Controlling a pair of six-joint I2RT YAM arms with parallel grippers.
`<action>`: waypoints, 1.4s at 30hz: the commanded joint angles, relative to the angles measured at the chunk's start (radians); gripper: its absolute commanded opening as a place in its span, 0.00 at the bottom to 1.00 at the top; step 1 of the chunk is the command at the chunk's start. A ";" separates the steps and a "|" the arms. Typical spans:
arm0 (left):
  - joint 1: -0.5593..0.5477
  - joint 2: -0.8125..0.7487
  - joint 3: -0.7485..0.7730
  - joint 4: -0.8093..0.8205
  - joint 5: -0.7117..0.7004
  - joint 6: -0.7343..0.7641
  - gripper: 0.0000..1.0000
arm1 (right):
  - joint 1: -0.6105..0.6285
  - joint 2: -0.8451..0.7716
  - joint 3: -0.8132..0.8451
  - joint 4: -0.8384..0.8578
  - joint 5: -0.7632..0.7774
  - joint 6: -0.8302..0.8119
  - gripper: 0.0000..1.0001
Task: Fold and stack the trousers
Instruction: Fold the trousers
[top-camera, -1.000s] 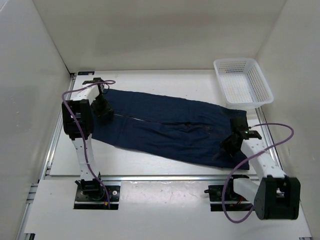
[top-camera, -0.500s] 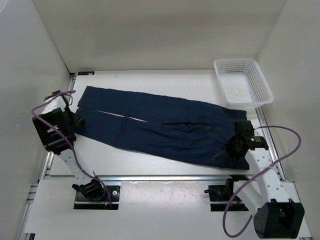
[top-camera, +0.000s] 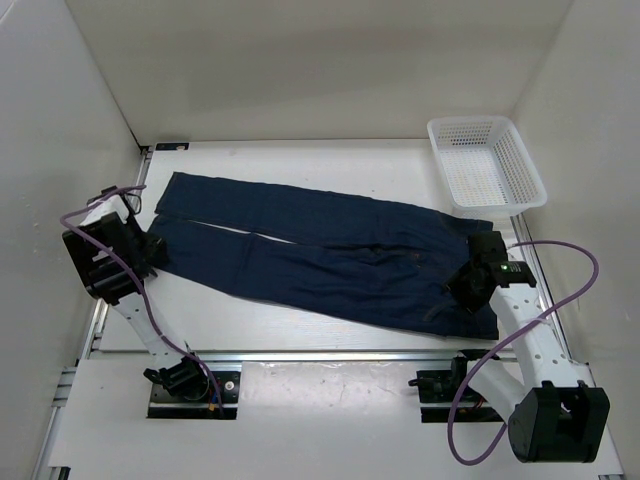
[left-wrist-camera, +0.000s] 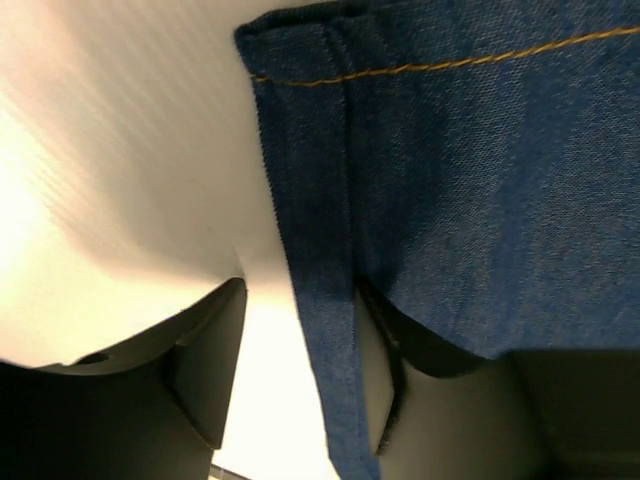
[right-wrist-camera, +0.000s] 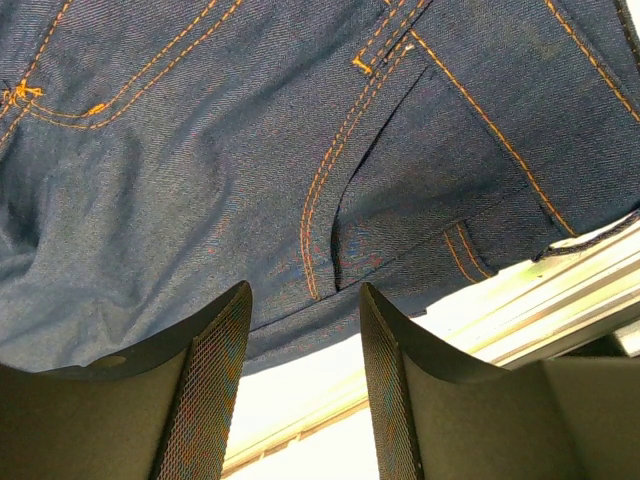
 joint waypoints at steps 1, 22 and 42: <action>-0.002 0.040 0.022 0.049 -0.010 -0.020 0.56 | -0.003 0.000 0.033 0.005 -0.008 -0.004 0.53; -0.044 -0.201 -0.012 0.031 -0.029 0.020 0.10 | -0.003 -0.173 -0.134 -0.118 -0.155 0.121 0.71; -0.107 -0.221 -0.003 0.021 -0.009 0.029 0.10 | 0.006 -0.189 -0.269 -0.065 -0.170 0.324 0.56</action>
